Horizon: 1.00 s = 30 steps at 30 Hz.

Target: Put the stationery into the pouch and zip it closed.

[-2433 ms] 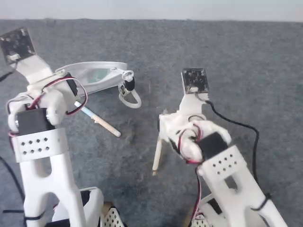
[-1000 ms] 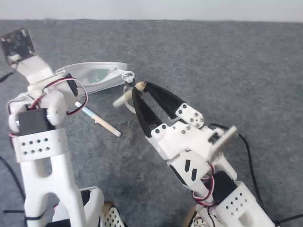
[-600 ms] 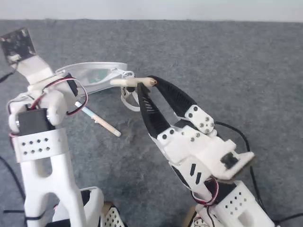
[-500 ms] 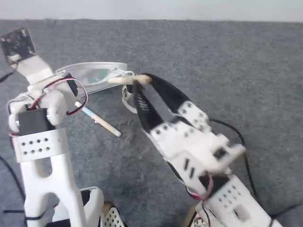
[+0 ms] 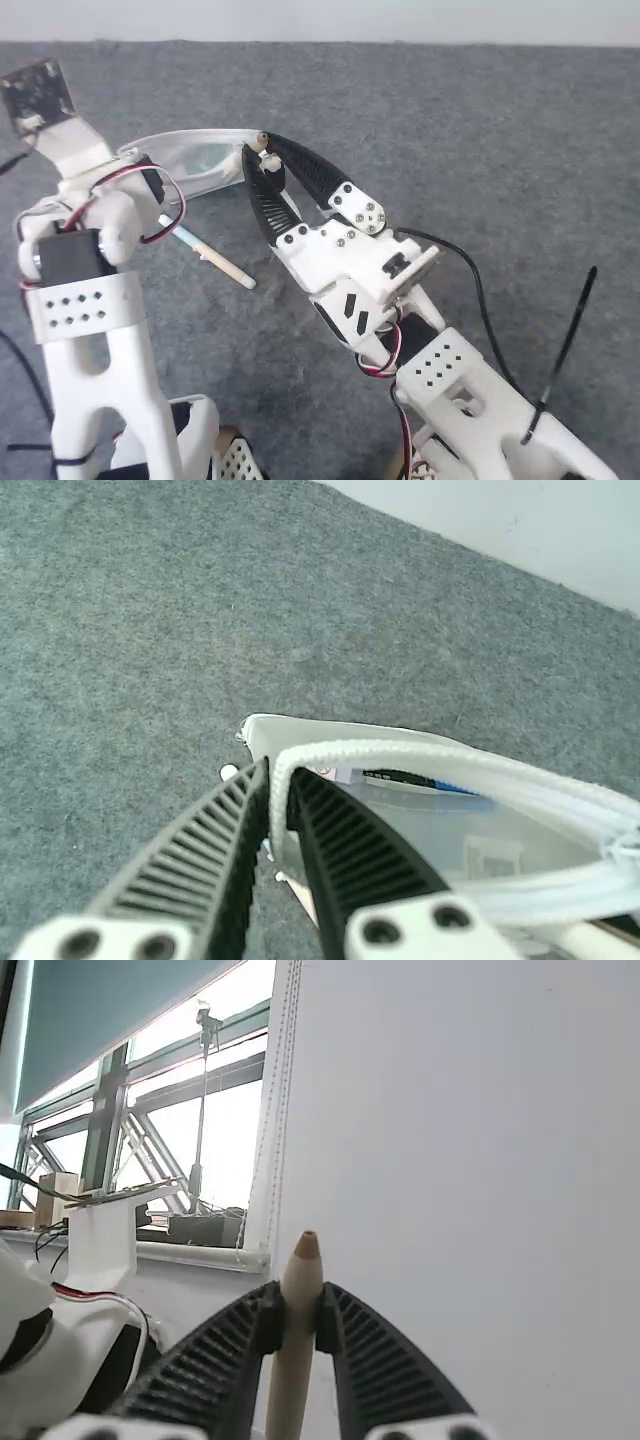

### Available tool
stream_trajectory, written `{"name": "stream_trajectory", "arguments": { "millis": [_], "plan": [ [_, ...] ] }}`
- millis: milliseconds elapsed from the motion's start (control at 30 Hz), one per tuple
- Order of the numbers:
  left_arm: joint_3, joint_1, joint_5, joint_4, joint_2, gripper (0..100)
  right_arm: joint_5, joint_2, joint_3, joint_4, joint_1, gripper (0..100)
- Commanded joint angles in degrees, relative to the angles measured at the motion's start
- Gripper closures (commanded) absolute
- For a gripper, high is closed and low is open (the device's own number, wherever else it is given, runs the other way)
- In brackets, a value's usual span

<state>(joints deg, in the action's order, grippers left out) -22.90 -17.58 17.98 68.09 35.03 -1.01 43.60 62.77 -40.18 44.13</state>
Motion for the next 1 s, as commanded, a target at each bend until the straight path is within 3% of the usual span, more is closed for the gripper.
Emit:
{"name": "stream_trajectory", "arguments": {
  "millis": [0, 300, 967],
  "plan": [
    [0.31, 0.00, 0.26, -1.41, 0.26, 99, -0.70, 3.30, -5.36, -0.40, 0.13, 99.3],
    [0.31, 0.00, 0.26, -1.41, 0.26, 99, -0.70, 3.91, -9.05, -0.31, 0.13, 99.3],
    [0.22, 0.00, 0.26, -1.41, 0.26, 99, -0.62, -20.00, -10.29, -0.75, 1.71, 99.3]
  ]
}}
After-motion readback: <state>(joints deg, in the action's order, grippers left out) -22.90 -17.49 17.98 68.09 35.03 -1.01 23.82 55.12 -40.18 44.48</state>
